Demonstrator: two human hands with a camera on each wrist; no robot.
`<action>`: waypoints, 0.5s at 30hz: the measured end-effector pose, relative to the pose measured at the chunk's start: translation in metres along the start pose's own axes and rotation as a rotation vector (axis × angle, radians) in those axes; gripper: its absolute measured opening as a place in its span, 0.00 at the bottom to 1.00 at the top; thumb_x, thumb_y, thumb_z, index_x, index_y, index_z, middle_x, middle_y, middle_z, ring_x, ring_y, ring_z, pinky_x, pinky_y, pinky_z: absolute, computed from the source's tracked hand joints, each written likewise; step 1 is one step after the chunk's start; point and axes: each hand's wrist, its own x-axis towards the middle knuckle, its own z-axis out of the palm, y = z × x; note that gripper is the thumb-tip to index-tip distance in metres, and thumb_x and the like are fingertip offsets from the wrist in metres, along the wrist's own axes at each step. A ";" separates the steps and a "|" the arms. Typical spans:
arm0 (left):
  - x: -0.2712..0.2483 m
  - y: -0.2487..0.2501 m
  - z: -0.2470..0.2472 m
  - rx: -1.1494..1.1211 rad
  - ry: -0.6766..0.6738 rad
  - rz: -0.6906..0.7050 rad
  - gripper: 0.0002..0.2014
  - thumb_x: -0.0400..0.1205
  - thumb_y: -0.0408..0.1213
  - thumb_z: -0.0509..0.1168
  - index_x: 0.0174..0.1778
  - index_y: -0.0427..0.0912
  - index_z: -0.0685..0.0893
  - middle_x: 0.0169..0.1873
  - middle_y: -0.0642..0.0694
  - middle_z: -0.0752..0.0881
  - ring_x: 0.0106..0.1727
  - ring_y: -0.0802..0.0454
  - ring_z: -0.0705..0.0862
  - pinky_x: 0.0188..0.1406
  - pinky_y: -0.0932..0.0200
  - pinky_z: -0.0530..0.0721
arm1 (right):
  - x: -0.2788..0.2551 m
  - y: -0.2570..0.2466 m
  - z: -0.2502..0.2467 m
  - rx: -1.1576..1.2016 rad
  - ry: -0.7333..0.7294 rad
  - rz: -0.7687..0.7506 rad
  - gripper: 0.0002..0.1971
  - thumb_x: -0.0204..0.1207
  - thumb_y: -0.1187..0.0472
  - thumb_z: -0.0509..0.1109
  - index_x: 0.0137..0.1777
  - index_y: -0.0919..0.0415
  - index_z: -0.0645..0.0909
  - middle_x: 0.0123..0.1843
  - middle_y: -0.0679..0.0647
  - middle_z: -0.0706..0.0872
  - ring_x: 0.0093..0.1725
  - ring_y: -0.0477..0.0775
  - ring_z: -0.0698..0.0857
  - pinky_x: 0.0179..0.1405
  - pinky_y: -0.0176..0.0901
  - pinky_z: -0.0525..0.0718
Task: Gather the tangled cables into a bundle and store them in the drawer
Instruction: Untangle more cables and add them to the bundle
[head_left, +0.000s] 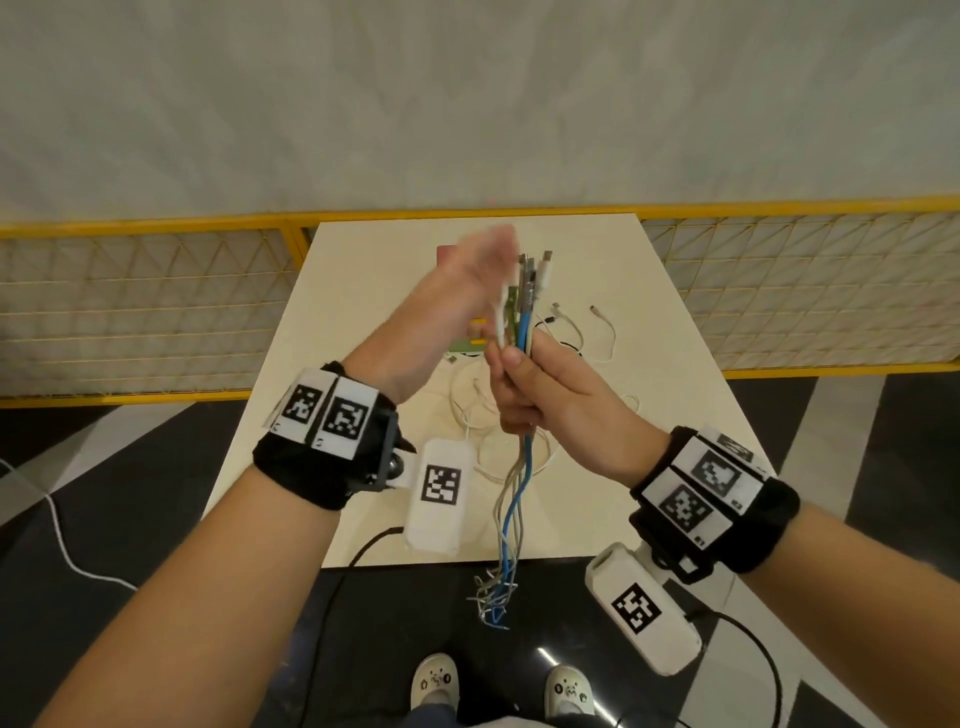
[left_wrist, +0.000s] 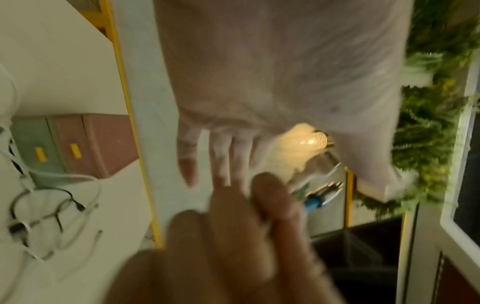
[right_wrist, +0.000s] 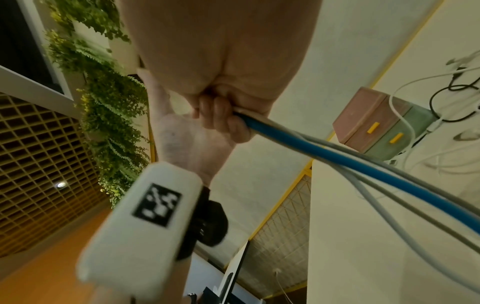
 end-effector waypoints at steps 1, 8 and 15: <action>-0.004 -0.002 0.003 0.131 -0.109 -0.003 0.45 0.63 0.78 0.63 0.65 0.46 0.84 0.56 0.43 0.87 0.51 0.49 0.88 0.49 0.61 0.86 | 0.002 0.000 0.001 0.006 0.010 -0.004 0.10 0.87 0.65 0.47 0.48 0.63 0.68 0.30 0.52 0.60 0.26 0.44 0.60 0.27 0.41 0.59; -0.008 0.005 0.014 0.229 -0.117 -0.002 0.29 0.90 0.51 0.49 0.48 0.37 0.92 0.31 0.47 0.92 0.18 0.46 0.85 0.14 0.55 0.84 | 0.012 0.003 -0.010 -0.125 -0.039 -0.087 0.16 0.85 0.65 0.49 0.56 0.80 0.71 0.32 0.57 0.77 0.34 0.55 0.83 0.42 0.47 0.84; 0.002 0.011 0.008 -0.208 0.109 0.169 0.27 0.92 0.45 0.49 0.25 0.43 0.68 0.19 0.49 0.72 0.22 0.49 0.78 0.31 0.55 0.81 | -0.005 0.036 -0.020 -0.571 -0.188 0.052 0.12 0.87 0.61 0.49 0.47 0.66 0.69 0.36 0.52 0.77 0.40 0.39 0.85 0.46 0.46 0.82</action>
